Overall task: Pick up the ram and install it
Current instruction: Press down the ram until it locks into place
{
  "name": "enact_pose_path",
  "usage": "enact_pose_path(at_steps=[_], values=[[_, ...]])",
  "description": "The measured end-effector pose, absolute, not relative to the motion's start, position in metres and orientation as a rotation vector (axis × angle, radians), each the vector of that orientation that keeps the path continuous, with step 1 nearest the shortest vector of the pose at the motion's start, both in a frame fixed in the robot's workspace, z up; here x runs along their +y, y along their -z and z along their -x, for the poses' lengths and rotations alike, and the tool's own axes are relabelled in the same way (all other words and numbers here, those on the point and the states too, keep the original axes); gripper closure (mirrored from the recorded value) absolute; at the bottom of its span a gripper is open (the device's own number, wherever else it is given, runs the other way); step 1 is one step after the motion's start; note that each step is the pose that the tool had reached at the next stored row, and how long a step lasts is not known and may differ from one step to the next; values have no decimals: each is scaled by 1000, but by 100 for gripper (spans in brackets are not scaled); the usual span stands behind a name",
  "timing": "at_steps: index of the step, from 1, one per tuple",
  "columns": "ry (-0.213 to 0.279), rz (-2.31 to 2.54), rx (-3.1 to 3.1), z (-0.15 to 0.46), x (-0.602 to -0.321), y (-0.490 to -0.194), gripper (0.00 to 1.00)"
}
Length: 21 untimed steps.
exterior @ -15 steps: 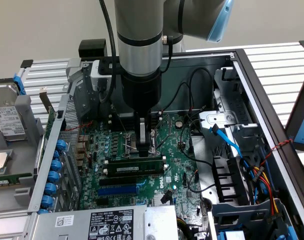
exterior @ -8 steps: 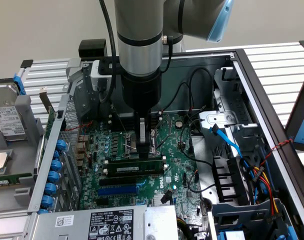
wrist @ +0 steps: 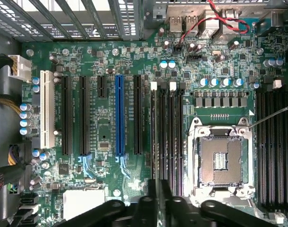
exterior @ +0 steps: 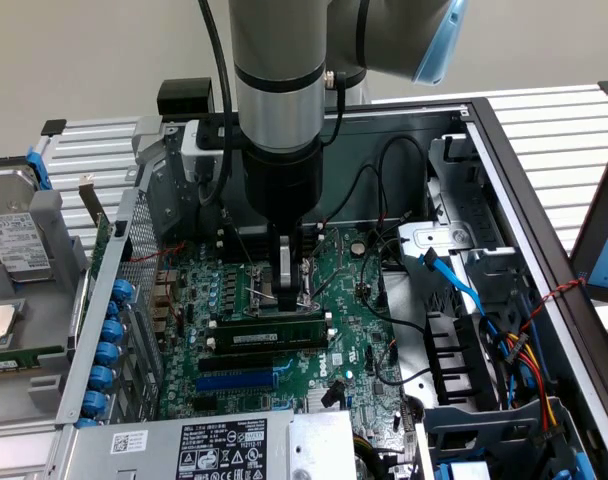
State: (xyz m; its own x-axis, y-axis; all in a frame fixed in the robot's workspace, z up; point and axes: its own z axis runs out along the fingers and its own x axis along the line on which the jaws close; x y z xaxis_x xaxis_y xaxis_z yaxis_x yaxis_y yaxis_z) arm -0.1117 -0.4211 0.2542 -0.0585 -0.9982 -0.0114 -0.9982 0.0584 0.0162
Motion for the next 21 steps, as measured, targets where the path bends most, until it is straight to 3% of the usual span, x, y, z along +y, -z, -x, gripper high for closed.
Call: enact_pose_path(at_steps=[21], values=[[31, -1808, -2569, 112, -421, -253, 89]])
